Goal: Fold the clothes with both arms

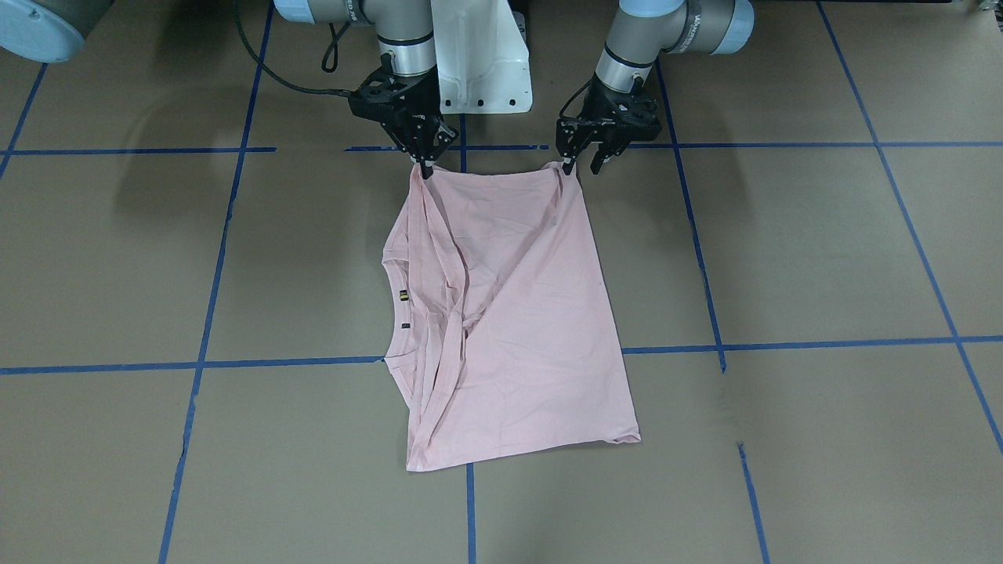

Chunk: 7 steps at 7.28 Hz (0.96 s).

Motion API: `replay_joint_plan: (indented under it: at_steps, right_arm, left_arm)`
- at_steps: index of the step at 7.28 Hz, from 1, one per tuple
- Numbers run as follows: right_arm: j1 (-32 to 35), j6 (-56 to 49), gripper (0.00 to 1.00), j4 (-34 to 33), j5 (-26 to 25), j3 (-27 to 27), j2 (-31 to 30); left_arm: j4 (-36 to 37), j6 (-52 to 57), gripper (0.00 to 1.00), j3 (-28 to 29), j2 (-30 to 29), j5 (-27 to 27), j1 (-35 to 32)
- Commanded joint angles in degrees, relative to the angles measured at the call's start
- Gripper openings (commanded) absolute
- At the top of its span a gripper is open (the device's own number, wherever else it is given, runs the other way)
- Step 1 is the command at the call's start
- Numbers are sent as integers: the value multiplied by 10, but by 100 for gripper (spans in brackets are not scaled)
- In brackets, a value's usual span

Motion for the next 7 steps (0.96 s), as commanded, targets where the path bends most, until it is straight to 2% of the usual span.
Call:
replay_joint_plan:
  at_steps: [1,2,4,7]
  right_arm:
    - [1,0,0,0,0,-1,0]
    - [1,0,0,0,0,-1,0]
    - [1,0,0,0,0,0,0]
    - [2,-1,0,0,0,-1,-1]
  left_arm:
    - [0,-1,57,4,-2,0,14]
    - [1,-1,52,4,-2,0,17]
    - [0,-1,34,4,-3,0,24]
    - [1,-1,32,17,-20,0,34]
